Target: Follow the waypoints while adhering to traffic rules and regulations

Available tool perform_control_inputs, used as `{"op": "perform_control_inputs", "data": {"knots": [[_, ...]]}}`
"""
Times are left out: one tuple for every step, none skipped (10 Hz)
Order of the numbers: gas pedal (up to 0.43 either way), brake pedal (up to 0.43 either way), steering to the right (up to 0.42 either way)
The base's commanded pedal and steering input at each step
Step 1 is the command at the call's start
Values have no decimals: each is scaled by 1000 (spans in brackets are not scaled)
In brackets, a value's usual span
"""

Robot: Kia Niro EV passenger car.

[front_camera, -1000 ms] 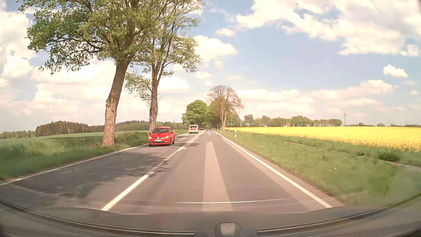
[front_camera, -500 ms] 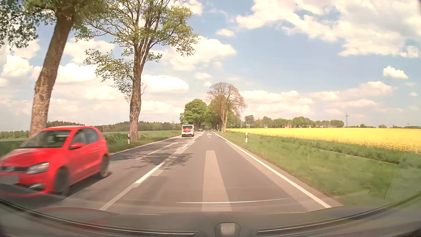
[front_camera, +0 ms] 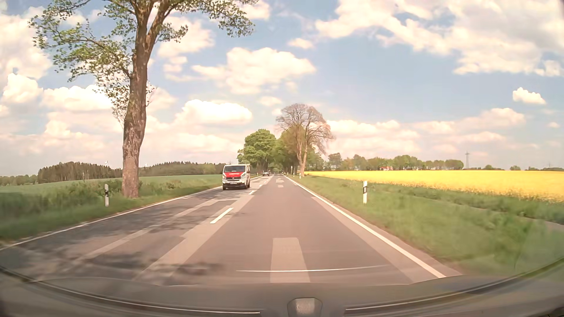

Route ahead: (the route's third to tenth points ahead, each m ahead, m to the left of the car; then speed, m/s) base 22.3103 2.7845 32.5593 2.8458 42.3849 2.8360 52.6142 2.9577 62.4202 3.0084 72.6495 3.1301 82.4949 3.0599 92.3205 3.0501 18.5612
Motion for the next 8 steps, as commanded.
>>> {"op": "perform_control_inputs", "data": {"knots": [[150,0,-1],[150,0,-1],[150,0,-1],[150,0,-1],[150,0,-1],[150,0,-1],[150,0,-1],[150,0,-1]]}}
